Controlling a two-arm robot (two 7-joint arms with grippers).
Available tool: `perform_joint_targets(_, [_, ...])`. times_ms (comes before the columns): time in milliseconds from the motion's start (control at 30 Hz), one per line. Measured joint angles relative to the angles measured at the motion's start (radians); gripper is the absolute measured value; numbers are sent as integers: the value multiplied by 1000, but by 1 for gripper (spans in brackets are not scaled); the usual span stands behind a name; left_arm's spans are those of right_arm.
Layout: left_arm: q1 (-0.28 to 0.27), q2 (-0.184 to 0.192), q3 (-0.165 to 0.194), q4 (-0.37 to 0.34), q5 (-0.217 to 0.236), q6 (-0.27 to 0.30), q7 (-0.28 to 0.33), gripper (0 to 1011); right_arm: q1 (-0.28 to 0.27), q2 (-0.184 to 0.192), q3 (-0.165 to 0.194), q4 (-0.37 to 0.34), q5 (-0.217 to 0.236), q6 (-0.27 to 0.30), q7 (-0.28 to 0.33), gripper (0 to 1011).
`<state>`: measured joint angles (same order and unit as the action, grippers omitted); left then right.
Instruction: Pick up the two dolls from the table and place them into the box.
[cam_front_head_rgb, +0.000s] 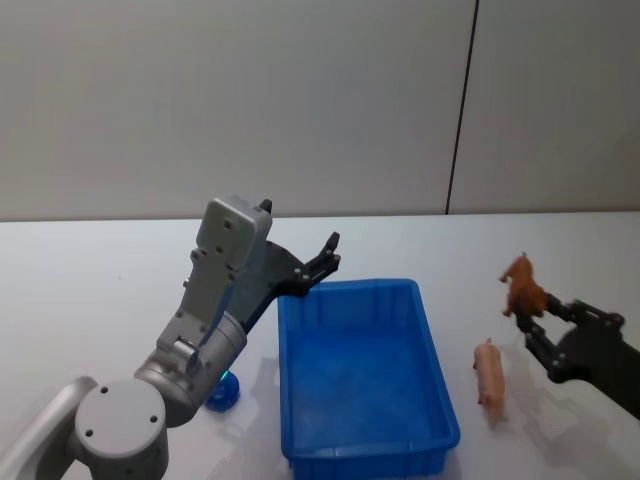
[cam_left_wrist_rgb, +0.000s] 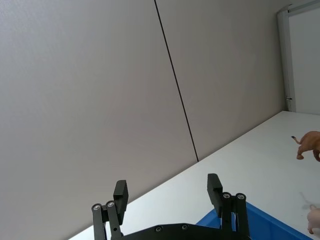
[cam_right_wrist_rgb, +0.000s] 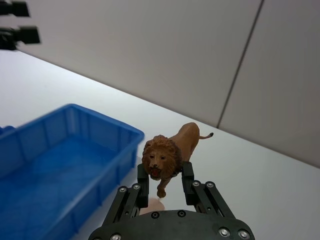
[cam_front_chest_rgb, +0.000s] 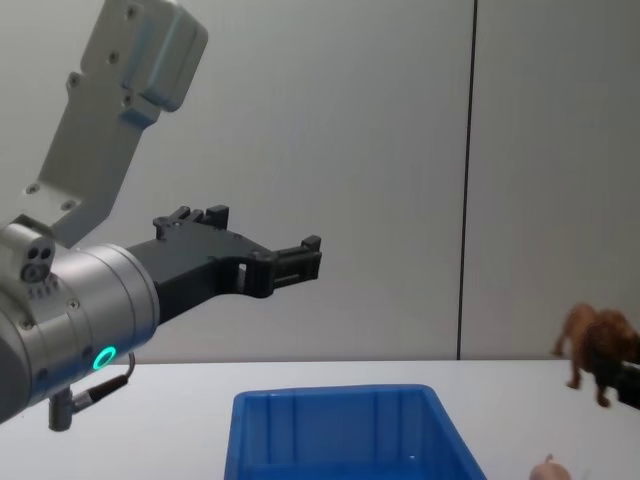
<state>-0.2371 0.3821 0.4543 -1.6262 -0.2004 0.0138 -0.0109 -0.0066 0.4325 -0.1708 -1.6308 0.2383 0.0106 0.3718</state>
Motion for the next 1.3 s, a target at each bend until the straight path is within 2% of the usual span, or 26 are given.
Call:
perform_joint_targets(400, [0,0,0,0,0,0,0,1003,64,-40,-35,-2,-2,6,132,376])
perform_joint_targets(467, [0,0,0,0,0,0,0,1003,84,-55,-48,3,-9,17,174,376])
perform_joint_targets(767, [0,0,0,0,0,0,0,1003,140,-101,-90,33,-39,52,269,398])
perform_joint_targets(933, [0,0,0,0,0,0,0,1003,166,-123,-111,54,-62,75,303,528])
perform_joint_targets(967, [0,0,0,0,0,0,0,1003,170,-126,-113,57,-64,77,305,583])
perform_joint_targets(1033, [0,0,0,0,0,0,0,1003,175,-130,-117,61,-68,81,309,626])
perform_joint_targets(1100, [0,0,0,0,0,0,0,1003,183,-135,-122,69,-75,89,313,725])
perform_joint_targets(1200, [0,0,0,0,0,0,0,1003,188,-137,-124,74,-76,92,313,778])
perform_joint_targets(1233, [0,0,0,0,0,0,0,1003,189,-137,-124,75,-76,94,313,831])
perform_joint_targets(1300, [0,0,0,0,0,0,0,1003,191,-136,-124,76,-75,96,309,873])
